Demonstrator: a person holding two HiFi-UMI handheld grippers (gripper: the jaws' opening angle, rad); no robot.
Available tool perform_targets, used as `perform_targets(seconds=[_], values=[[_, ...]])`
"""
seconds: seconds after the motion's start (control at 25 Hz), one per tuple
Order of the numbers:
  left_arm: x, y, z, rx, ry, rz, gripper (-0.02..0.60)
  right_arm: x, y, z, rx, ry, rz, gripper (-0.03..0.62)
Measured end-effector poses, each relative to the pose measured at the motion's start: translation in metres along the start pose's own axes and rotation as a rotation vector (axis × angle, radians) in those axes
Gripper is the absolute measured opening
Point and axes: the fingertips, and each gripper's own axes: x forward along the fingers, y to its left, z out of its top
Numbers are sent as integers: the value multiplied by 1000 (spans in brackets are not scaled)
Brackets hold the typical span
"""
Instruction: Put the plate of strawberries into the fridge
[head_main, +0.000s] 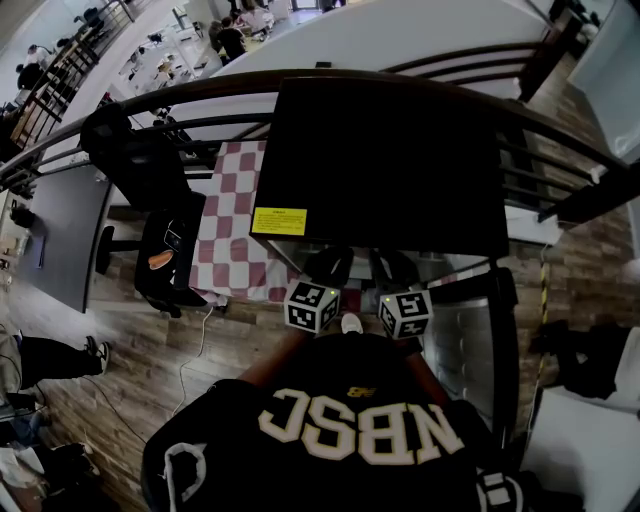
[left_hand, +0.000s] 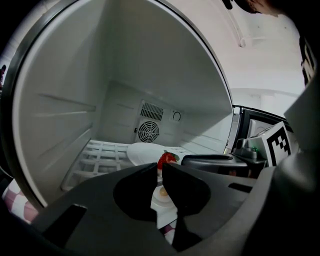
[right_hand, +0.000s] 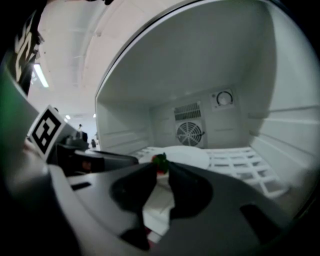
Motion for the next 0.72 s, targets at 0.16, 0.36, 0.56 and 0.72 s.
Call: perform_targets(seconds=[0.16,0.36,0.56,0.72], values=[[2,2,-2,8,7,11,46,0,-4,2,1,-1,-5,87],[-1,0,2,1,-3,17,46,-6,-9,2,27,-9,-24,86],[-14,-4,1,-11,-17,24,47,-20,-13,-1,65,-20,-56,86],[-24,-9,-6,-27,-16,21,46,-32,-7,-5,83,-25,-60,87]])
